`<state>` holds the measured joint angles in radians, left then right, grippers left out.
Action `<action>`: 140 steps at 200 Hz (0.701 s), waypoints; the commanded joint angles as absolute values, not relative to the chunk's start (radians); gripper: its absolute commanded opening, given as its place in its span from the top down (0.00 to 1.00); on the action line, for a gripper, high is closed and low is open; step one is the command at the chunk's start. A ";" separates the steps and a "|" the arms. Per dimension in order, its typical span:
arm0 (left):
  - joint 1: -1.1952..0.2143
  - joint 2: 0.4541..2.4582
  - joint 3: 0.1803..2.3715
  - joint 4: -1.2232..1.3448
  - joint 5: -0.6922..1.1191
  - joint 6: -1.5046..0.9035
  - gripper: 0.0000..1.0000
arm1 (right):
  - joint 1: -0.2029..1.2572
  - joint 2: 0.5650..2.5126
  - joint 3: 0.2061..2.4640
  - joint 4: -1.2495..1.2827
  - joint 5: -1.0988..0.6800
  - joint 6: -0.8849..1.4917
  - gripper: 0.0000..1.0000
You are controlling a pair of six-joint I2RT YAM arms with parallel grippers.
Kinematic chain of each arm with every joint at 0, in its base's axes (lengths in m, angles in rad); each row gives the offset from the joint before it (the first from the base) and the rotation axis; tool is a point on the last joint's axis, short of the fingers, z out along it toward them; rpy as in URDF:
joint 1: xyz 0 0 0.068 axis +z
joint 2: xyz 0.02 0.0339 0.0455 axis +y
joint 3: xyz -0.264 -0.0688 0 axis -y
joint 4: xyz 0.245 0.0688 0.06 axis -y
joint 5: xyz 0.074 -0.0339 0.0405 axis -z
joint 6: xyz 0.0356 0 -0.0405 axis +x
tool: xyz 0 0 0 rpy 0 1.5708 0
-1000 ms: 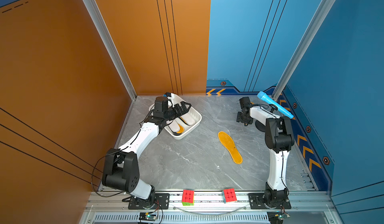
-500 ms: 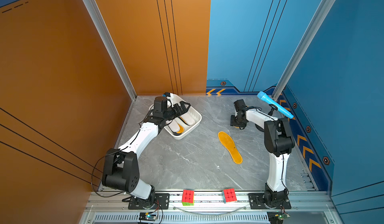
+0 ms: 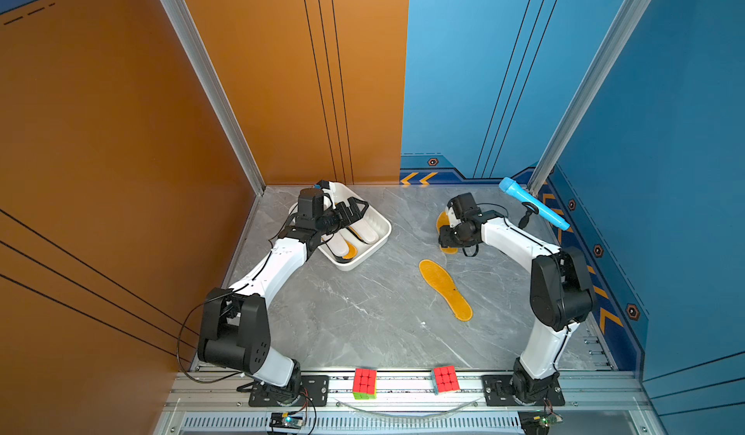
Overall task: Put the insoles into the storage box
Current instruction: Move the insole to the center of the board, then pick up the insole from the center of the board.
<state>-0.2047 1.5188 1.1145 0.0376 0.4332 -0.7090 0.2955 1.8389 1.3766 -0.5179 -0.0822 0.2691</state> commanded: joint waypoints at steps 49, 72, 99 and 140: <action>-0.210 1.537 1.107 0.041 0.434 -0.724 0.02 | 0.273 2.023 1.522 -0.562 0.046 0.357 0.49; -0.210 1.532 1.102 0.041 0.431 -0.727 0.02 | 0.260 2.067 1.566 -0.581 0.054 0.362 0.52; -0.211 1.521 1.093 0.039 0.417 -0.730 0.02 | 0.248 2.067 1.570 -0.583 0.062 0.355 0.52; -0.213 1.525 1.095 0.037 0.419 -0.733 0.02 | 0.227 2.130 1.597 -0.592 0.038 0.363 0.52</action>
